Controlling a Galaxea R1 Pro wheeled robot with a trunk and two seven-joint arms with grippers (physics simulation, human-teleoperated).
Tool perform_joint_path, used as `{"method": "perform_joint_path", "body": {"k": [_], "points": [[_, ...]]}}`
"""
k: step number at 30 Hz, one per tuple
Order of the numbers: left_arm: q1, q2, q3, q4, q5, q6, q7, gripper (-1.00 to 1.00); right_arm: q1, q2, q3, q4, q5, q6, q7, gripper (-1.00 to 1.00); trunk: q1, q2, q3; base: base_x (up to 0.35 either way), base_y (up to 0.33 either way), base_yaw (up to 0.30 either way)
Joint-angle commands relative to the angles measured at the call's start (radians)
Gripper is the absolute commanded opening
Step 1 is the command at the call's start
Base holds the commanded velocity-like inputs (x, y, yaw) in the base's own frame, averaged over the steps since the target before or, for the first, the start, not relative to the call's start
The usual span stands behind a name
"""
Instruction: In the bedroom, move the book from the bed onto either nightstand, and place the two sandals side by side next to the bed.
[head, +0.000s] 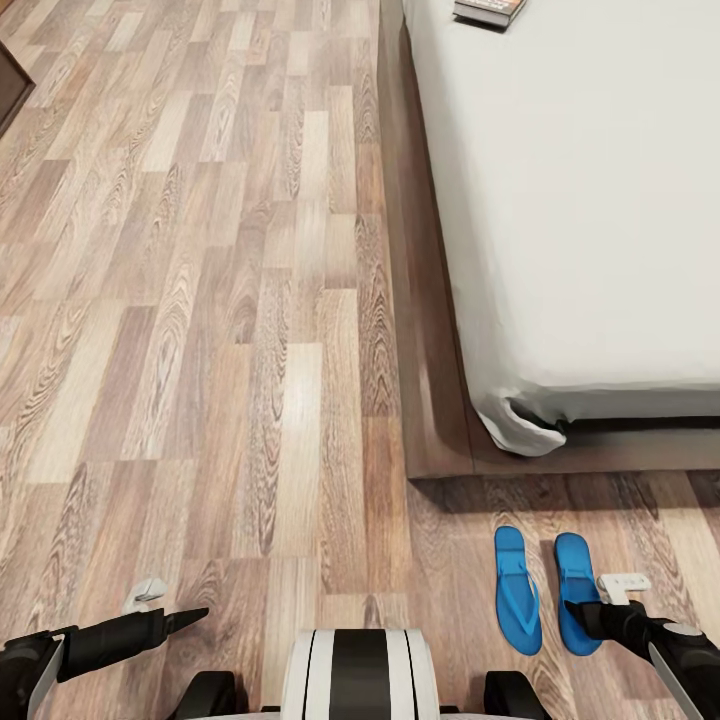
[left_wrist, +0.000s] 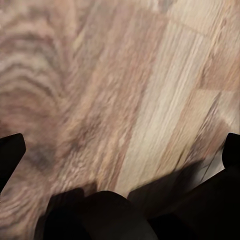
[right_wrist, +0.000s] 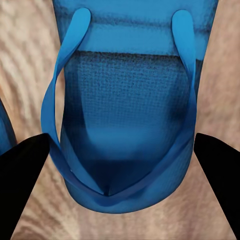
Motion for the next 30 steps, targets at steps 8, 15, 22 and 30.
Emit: {"method": "perform_joint_path", "body": {"k": [8,15,22,30], "points": [[-0.001,-0.001,0.008,-0.001,-0.010,0.010,-0.007,1.00,0.000,0.000,-0.002,-0.001,-0.010,0.007,0.002,-1.00,0.002,-0.001,-0.016,0.000,0.000,0.000],[-0.001,-0.001,0.008,-0.001,-0.010,0.010,-0.007,1.00,-0.001,0.000,-0.002,-0.001,-0.010,0.007,0.002,-1.00,0.002,-0.001,-0.016,0.000,0.000,0.000],[-0.001,-0.001,0.009,-0.001,-0.010,0.010,-0.007,1.00,-0.001,0.000,-0.002,-0.001,-0.010,0.007,0.002,-1.00,0.002,-0.001,-0.016,0.000,0.000,0.000],[-0.001,0.000,0.008,-0.001,-0.010,0.010,-0.009,1.00,-0.001,0.000,-0.002,-0.001,-0.010,0.007,0.002,-1.00,0.001,-0.001,-0.008,0.000,0.000,0.000]]}}
